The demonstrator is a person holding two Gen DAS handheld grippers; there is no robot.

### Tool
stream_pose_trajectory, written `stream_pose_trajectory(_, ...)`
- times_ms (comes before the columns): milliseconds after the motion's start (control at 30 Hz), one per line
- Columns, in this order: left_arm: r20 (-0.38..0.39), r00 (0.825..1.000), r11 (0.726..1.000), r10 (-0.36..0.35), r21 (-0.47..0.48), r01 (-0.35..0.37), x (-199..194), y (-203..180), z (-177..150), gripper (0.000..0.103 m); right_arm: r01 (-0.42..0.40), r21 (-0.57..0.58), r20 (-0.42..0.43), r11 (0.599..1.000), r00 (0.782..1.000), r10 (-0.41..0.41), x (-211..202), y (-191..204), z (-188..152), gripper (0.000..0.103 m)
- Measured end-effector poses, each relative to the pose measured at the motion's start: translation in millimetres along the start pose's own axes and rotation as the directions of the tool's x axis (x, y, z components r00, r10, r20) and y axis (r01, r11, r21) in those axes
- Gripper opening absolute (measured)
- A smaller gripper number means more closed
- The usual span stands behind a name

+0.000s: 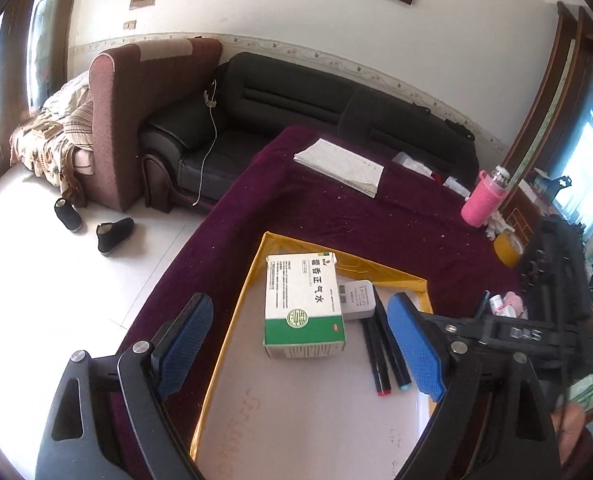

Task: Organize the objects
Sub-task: 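Carry the medicine box and charger into the tray with both grippers, then release the box with the left gripper while the right sets the charger beside it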

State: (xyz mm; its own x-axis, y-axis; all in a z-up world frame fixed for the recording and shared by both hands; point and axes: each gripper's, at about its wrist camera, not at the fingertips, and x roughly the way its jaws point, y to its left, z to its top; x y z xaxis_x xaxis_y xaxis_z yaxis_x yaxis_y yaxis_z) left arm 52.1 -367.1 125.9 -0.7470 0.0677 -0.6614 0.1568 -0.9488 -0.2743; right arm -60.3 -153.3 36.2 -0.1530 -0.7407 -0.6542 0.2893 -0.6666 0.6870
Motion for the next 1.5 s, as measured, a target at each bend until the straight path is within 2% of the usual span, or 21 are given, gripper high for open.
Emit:
stream_pose_trajectory(200,0.023,0.999,0.999,-0.037,-0.037,0.038,-17,22,-25,0.086,0.105,0.050,0.010,0.993,0.994,-0.106,39,-5,20,0.046)
stream_pose_trajectory(367,0.055,0.998,0.997,-0.044,-0.062,0.047,-24,37,-37,0.086,0.196,0.053,-0.023,0.979,0.981,-0.195,57,-21,29,0.045)
stream_pose_trajectory(500,0.071,0.995,0.993,-0.068,-0.087,0.074,-25,43,-41,0.086,0.345,0.003,0.058,0.939,0.937,-0.345,51,-10,37,0.045)
stream_pose_trajectory(600,0.104,0.994,0.992,-0.045,-0.109,0.057,-29,48,-46,0.086,0.299,-0.008,0.097,0.954,0.950,-0.297,42,4,41,0.045)
stream_pose_trajectory(700,0.115,0.992,0.985,-0.060,-0.153,0.077,-30,53,-52,0.086,0.307,-0.039,0.133,0.951,0.945,-0.300,42,16,49,0.048)
stream_pose_trajectory(767,0.114,0.991,0.980,-0.071,-0.178,0.090,-28,54,-56,0.086,0.318,-0.037,0.121,0.947,0.942,-0.312,51,16,55,0.048)
stream_pose_trajectory(800,0.109,0.991,0.979,-0.072,-0.184,0.092,-28,54,-58,0.086,0.299,-0.032,0.089,0.954,0.951,-0.295,57,14,57,0.051)
stream_pose_trajectory(900,0.105,0.991,0.976,-0.081,-0.192,0.100,-29,54,-61,0.086,0.174,0.013,-0.032,0.985,0.984,-0.174,80,10,42,0.052)
stream_pose_trajectory(967,0.117,0.990,0.979,-0.072,-0.181,0.093,-32,54,-61,0.086,0.082,0.027,-0.096,0.996,0.992,-0.079,79,8,27,0.052)
stream_pose_trajectory(1000,0.123,0.990,0.981,-0.062,-0.176,0.083,-33,55,-61,0.086,0.079,0.023,-0.103,0.997,0.992,-0.076,76,6,20,0.052)
stream_pose_trajectory(1100,0.128,0.991,0.980,-0.051,-0.187,0.074,-34,55,-62,0.086,0.122,0.020,-0.054,0.992,0.991,-0.121,61,-4,19,0.052)
stream_pose_trajectory(1200,0.111,0.992,0.979,-0.053,-0.192,0.074,-29,52,-65,0.086,0.140,0.063,-0.015,0.988,0.990,-0.139,53,-16,23,0.052)
stream_pose_trajectory(1300,0.106,0.993,0.980,-0.057,-0.186,0.077,-28,48,-70,0.086,0.137,0.099,-0.011,0.986,0.991,-0.136,60,-19,29,0.053)
stream_pose_trajectory(1367,0.107,0.993,0.979,-0.057,-0.188,0.077,-29,46,-71,0.086,0.173,0.078,0.005,0.982,0.985,-0.174,65,-13,32,0.058)
stream_pose_trajectory(1500,0.105,0.993,0.980,-0.061,-0.184,0.080,-31,44,-73,0.086,0.210,0.073,0.033,0.975,0.977,-0.212,71,-10,40,0.059)
